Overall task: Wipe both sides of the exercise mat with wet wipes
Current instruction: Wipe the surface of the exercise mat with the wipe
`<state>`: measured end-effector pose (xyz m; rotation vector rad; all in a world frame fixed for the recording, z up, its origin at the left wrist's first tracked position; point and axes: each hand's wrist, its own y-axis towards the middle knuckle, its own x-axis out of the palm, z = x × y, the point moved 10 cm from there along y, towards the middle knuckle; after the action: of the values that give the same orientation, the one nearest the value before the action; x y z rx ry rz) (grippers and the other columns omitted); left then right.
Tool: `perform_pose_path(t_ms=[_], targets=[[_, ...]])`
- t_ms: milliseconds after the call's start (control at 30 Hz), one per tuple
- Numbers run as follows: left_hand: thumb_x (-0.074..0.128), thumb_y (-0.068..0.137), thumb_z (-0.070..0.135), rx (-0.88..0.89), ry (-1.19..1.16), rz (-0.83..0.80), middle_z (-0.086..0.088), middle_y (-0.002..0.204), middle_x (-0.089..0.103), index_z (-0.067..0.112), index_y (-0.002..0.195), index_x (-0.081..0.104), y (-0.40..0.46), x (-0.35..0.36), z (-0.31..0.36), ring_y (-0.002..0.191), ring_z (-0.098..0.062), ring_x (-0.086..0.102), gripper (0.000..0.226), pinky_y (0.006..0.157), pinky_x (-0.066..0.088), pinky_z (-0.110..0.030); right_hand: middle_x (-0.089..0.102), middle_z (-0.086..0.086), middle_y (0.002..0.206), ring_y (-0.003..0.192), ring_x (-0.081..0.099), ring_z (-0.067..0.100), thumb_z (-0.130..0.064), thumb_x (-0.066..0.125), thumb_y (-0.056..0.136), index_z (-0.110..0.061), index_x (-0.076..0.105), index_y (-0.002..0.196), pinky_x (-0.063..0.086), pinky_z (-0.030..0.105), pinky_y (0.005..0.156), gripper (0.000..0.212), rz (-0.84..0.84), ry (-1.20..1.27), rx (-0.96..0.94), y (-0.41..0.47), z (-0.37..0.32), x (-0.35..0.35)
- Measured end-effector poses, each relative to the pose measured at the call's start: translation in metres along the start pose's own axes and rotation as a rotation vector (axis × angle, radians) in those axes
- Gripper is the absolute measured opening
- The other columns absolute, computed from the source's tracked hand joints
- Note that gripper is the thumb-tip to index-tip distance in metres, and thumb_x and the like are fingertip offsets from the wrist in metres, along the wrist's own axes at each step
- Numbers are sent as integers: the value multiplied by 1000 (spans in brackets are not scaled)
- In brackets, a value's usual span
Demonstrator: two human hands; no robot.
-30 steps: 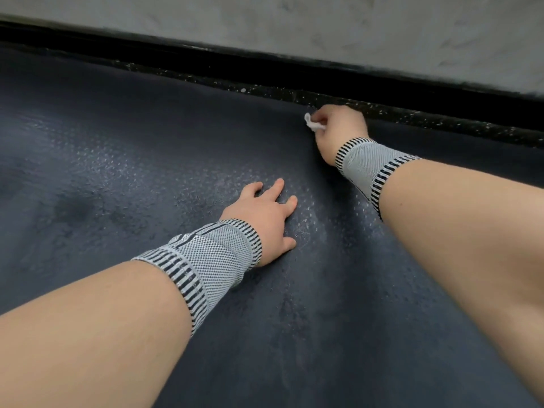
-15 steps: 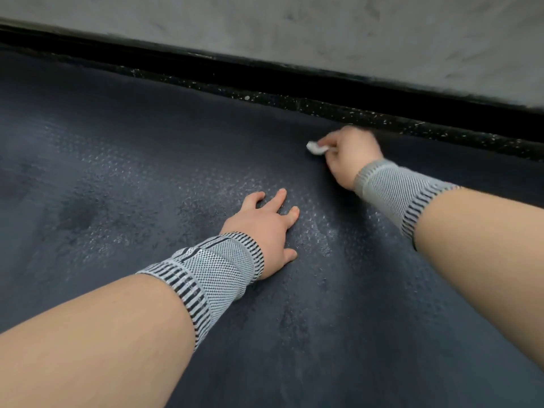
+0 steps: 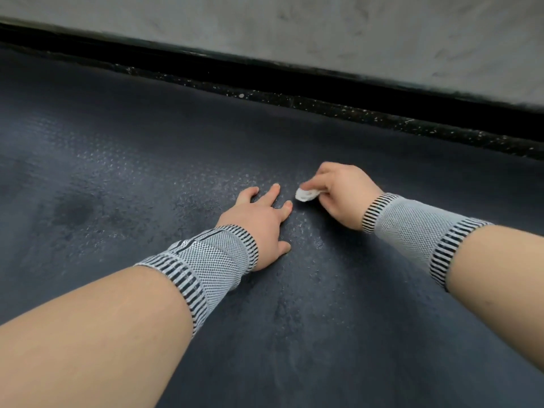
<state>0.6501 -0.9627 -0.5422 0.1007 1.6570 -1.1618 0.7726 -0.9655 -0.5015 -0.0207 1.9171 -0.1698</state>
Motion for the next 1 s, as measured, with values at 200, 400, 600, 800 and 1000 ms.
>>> perform_pose_path(t_ms=[200,400,600,800,1000], targets=[[48,93,59,9,1,29,11,163,-12,39,155,5,1,0,0,149,-29,-4,78,114,33,-47,58,13,115,107,55,34,-13,50,90,-21,64,120,42,34,90,34,249,-53,460,0,87,-35],[49,93,59,7,-3,55,9,163,-13,38,155,4,5,4,-1,150,-29,-5,80,116,29,-48,56,3,115,107,54,26,-14,48,92,-29,62,124,41,30,92,37,20,6,66,-29,-2,8],[48,94,58,3,3,50,7,163,-13,37,156,3,4,3,0,150,-29,-6,80,118,26,-48,57,9,115,108,55,32,-12,49,91,-20,63,121,43,33,93,35,261,-16,449,-29,68,-26],[49,93,57,3,-8,75,6,164,-10,36,156,5,2,2,-1,150,-30,-4,79,118,26,-47,55,0,110,101,56,23,-13,48,92,-30,64,118,40,25,86,35,-65,1,-24,-66,-27,26],[46,96,55,15,21,77,1,164,-9,33,156,4,-5,-3,5,150,-32,-4,77,122,13,-42,53,6,118,107,54,29,-11,48,92,-25,63,121,41,31,92,36,196,-20,494,-66,50,-19]])
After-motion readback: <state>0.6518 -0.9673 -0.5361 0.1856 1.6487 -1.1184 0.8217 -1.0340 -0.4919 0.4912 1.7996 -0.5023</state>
